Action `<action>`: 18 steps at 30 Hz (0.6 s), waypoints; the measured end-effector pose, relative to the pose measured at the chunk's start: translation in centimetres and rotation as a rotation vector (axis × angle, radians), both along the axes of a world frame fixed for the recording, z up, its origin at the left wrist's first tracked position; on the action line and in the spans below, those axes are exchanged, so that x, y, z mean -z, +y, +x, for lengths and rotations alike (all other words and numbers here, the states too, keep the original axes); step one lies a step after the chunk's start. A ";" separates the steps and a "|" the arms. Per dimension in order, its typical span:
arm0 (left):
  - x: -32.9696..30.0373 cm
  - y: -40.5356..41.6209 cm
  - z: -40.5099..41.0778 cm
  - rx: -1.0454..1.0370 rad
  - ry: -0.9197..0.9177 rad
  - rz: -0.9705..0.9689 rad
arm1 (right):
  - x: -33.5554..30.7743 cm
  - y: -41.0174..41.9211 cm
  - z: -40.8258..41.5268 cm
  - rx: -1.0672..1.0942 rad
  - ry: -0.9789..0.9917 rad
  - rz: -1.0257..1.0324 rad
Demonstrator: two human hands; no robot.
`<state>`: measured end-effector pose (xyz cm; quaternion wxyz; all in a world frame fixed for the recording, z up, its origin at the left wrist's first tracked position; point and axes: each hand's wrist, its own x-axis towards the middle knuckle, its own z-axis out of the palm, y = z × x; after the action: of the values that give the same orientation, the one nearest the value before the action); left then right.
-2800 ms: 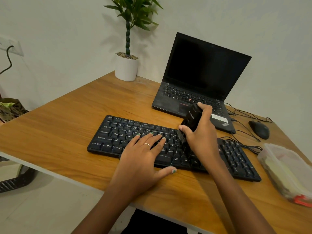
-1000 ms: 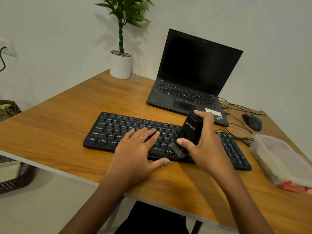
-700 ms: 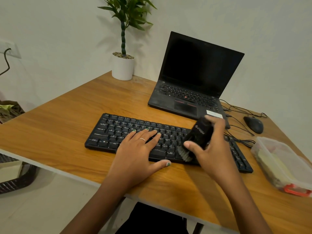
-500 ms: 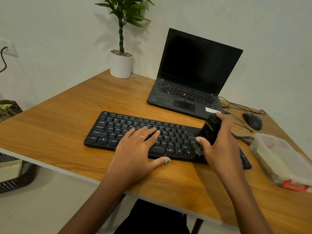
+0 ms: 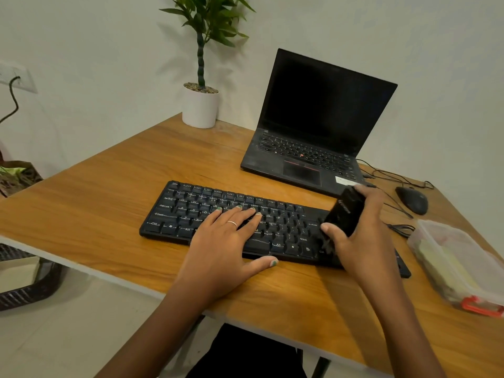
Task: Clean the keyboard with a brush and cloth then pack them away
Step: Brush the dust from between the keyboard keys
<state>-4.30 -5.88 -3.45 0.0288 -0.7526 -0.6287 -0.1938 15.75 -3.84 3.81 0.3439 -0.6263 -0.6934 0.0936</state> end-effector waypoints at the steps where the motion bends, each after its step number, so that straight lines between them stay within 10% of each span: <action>1: 0.0 0.0 0.0 0.000 -0.001 -0.004 | 0.1 -0.3 -0.3 -0.062 -0.017 -0.011; 18: 0.1 0.0 0.0 0.010 -0.025 0.009 | 0.2 3.3 -0.4 -0.037 0.082 -0.015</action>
<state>-4.32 -5.92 -3.57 0.0236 -0.7530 -0.6244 -0.2062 15.36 -0.53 3.66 0.3656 -0.6116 -0.6893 0.1309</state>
